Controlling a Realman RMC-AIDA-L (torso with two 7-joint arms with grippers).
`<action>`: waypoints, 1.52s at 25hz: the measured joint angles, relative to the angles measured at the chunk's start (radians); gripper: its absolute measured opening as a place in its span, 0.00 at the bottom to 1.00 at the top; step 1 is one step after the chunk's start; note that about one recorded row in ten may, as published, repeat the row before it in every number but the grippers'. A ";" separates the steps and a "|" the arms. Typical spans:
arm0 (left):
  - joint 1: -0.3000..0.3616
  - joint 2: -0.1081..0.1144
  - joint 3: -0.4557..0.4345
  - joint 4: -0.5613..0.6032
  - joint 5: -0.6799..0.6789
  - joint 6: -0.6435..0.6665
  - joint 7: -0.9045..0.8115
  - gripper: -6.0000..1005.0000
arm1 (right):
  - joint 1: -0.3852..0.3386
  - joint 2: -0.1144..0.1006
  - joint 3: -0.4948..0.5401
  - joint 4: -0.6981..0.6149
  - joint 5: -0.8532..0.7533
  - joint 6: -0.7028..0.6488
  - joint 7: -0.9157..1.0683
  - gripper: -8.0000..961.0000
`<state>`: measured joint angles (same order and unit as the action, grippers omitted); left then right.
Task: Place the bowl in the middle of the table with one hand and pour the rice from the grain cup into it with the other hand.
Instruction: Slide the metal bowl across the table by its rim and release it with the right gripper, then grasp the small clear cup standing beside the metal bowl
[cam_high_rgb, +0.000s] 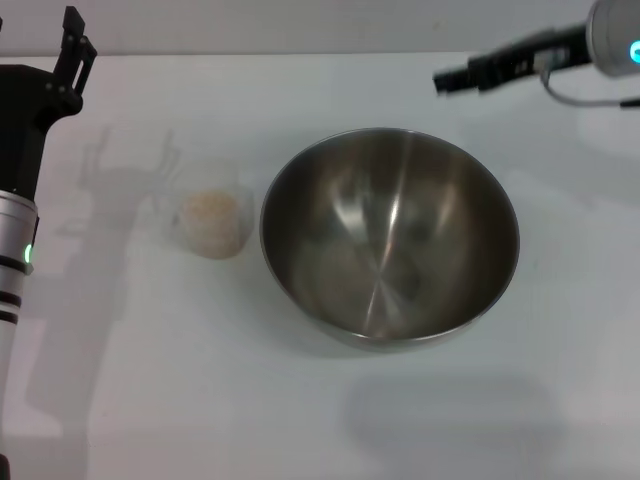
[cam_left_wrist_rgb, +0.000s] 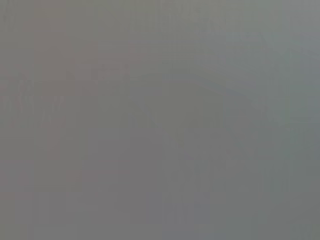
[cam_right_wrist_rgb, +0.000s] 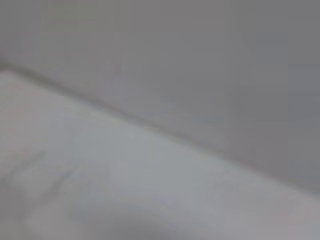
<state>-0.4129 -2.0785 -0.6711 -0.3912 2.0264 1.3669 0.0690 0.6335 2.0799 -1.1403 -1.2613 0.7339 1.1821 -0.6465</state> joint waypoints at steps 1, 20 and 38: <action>0.002 0.000 -0.001 0.000 0.000 0.003 0.000 0.82 | 0.000 0.000 0.000 0.000 0.000 0.000 0.000 0.51; 0.012 0.001 0.001 0.003 0.000 0.022 0.000 0.82 | -0.256 0.006 -0.225 0.067 1.073 -0.737 -0.951 0.55; -0.001 0.000 0.002 0.003 0.000 0.022 0.000 0.82 | -0.302 0.008 -0.388 -0.051 0.869 -1.117 -0.912 0.55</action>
<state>-0.4137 -2.0786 -0.6688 -0.3880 2.0264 1.3885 0.0690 0.3313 2.0881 -1.5285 -1.3124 1.6029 0.0648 -1.5587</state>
